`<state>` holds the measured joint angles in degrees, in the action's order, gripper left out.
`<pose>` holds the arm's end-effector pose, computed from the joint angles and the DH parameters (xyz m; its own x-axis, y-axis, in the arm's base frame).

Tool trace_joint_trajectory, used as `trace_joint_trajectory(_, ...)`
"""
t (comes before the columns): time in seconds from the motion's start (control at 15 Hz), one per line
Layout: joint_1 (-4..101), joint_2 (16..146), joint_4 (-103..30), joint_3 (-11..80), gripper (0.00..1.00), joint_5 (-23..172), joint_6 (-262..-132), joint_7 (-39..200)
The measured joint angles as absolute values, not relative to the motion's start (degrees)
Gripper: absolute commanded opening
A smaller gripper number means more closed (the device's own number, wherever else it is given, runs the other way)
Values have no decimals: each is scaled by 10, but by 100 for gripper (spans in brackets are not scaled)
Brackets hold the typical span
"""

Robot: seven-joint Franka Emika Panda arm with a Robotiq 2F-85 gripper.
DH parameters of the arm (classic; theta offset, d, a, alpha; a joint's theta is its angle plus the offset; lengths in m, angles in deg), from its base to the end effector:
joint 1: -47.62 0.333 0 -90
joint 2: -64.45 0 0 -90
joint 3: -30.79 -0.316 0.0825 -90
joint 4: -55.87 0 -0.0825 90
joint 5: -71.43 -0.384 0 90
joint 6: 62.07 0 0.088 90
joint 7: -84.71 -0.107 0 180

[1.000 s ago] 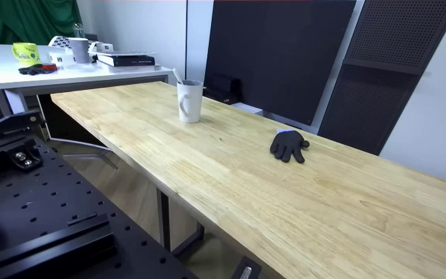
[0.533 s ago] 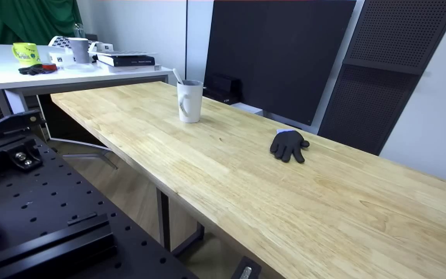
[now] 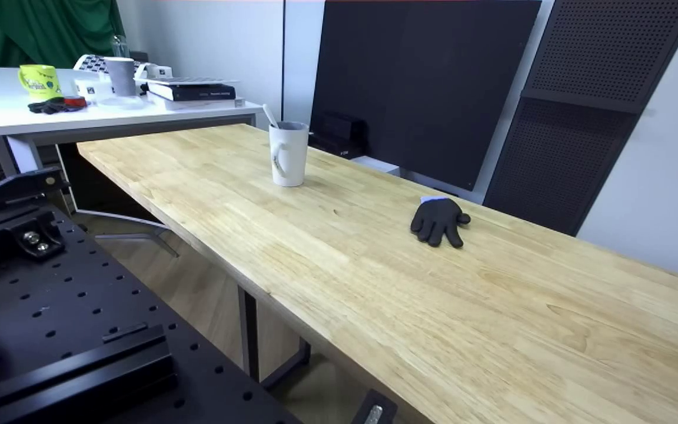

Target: Take the spoon out of the white mug

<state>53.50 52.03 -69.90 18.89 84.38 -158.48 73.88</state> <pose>0.4363 0.1207 0.4559 0.9609 0.1252 -0.2471 0.1988 -0.9330 0.3001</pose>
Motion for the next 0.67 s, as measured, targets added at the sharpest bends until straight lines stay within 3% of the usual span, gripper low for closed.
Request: trace_joint_trajectory(0.67,596,698,-633,165,100,910,-1763,756)
